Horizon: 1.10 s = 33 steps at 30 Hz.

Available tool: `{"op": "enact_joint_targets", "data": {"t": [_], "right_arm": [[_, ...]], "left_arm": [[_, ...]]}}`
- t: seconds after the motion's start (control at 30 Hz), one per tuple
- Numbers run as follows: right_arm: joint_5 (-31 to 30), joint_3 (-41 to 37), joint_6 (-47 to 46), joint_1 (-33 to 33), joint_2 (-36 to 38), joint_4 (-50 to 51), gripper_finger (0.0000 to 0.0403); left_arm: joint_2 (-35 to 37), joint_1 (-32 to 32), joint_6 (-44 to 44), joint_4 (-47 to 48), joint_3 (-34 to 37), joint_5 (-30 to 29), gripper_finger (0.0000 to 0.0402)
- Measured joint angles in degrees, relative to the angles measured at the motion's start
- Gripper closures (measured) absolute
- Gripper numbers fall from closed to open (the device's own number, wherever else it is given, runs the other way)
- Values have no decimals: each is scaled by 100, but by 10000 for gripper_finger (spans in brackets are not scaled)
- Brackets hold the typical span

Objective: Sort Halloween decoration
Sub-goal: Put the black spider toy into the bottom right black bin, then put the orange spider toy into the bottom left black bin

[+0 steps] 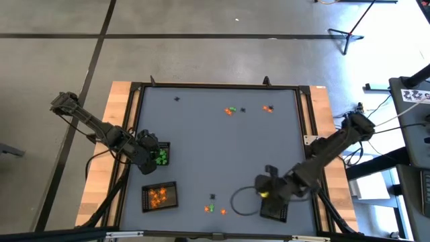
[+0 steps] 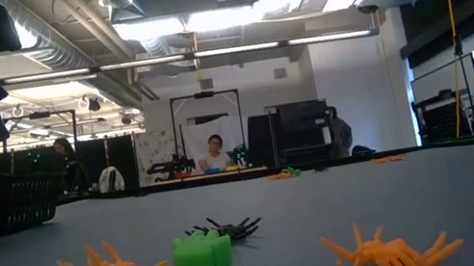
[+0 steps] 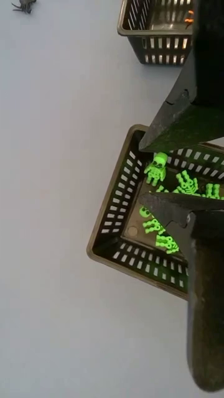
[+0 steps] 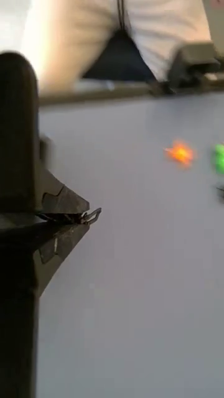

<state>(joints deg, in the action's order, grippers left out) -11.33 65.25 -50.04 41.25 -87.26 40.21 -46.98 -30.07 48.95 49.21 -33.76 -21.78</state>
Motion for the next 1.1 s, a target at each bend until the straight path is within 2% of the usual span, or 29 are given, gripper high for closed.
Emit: {"op": "enact_joint_targets", "data": {"t": [0.13,0.27,0.43,0.57,0.7,0.93,1.1], "right_arm": [[387,-30,-933,492,-3,27,396],[424,-55,-1543,804,-130,132,389],[406,-57,-2035,861,-260,222,332],[467,-57,-2044,770,-278,368,271],[603,-57,-2016,594,-278,651,233],[301,-55,-1214,-185,-274,1470,226],[-254,-55,-311,-1069,-274,1884,235]], "left_arm": [[1,0,0,0,0,0,295],[2,0,0,0,0,-2,295],[2,-1,0,-1,0,0,295],[2,-2,0,-2,0,0,295],[1,-1,0,0,0,0,295],[0,0,0,0,0,0,295],[0,-1,0,0,0,0,295]]}}
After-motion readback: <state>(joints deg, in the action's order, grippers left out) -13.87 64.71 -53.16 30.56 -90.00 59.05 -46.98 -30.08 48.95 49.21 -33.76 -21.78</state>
